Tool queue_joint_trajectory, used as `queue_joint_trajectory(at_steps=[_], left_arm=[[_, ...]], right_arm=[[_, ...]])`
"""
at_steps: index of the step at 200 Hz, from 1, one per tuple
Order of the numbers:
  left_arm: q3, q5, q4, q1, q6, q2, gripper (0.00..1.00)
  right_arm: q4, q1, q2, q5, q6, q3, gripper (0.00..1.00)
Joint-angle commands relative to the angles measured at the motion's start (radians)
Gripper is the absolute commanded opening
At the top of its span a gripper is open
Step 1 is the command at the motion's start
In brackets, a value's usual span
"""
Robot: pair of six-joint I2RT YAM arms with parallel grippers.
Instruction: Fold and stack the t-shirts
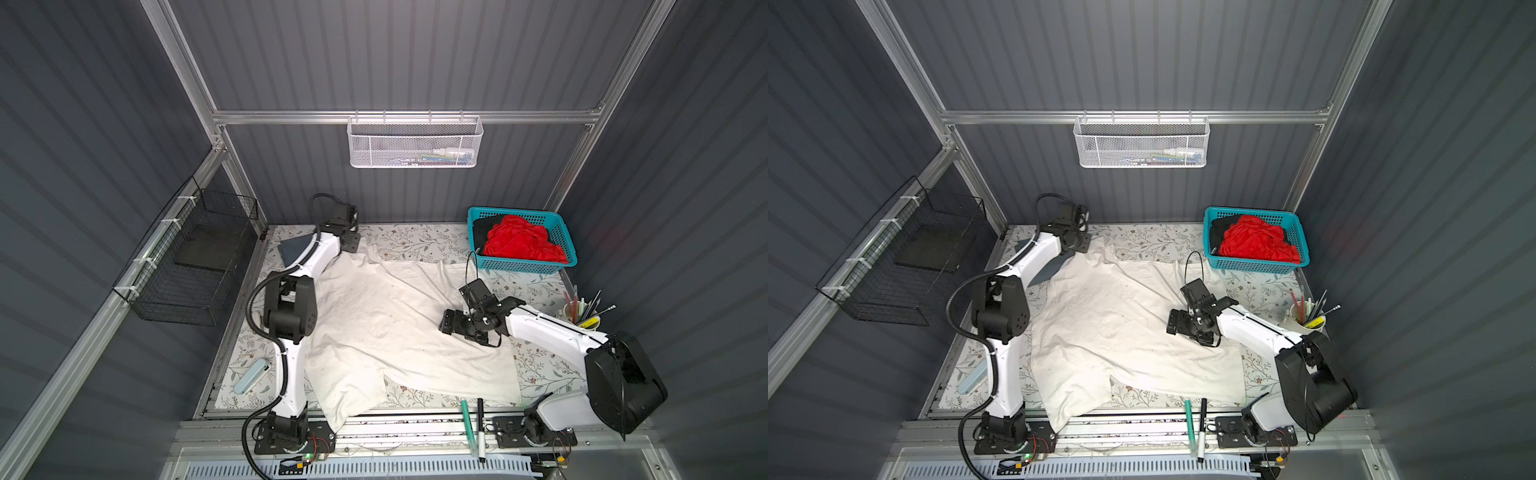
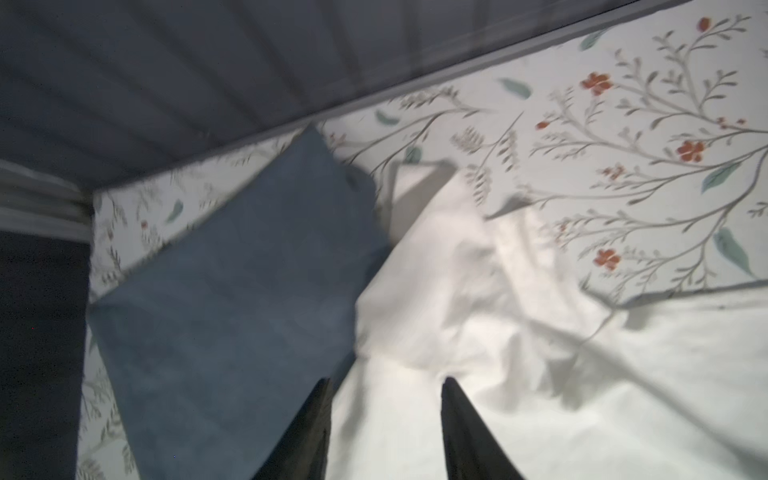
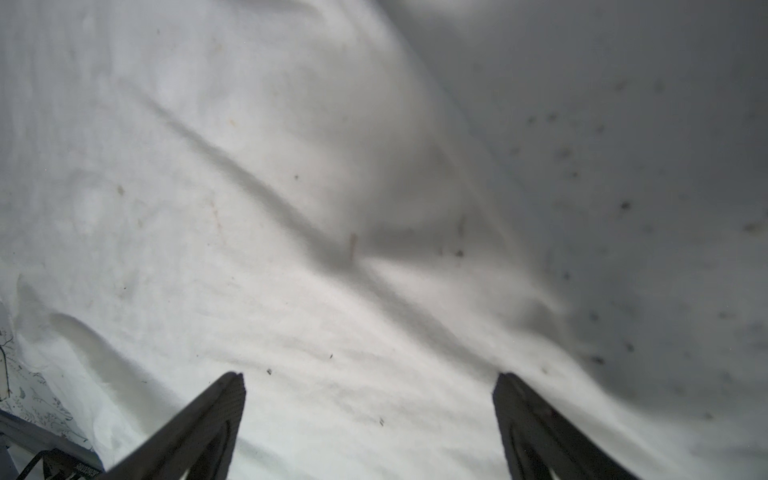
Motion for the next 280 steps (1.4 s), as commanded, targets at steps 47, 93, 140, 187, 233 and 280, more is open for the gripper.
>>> queue_joint_trajectory(at_steps=[47,93,140,187,233,280], left_arm=[[0.162,0.28,-0.012,0.058,-0.166,0.121,0.46],[0.275,0.236,-0.031,0.019,-0.145,0.241,0.47],[0.277,0.11,-0.032,-0.005,-0.102,0.274,0.48],[0.22,0.048,0.008,-0.006,-0.094,0.243,0.47],[0.215,0.086,-0.004,-0.006,-0.102,0.269,0.36],[0.014,-0.006,0.14,-0.005,-0.155,0.086,0.0]], right_arm=[[-0.002,0.012,-0.012,-0.002,-0.01,-0.018,0.96],[-0.005,0.011,-0.031,0.004,0.0,-0.043,0.97],[-0.026,0.012,-0.024,0.01,-0.008,-0.023,0.97],[-0.02,0.011,-0.022,0.009,0.002,-0.034,0.97],[-0.026,0.012,-0.023,0.015,-0.001,-0.03,0.97],[0.032,0.013,0.002,-0.009,0.014,-0.068,0.97]])
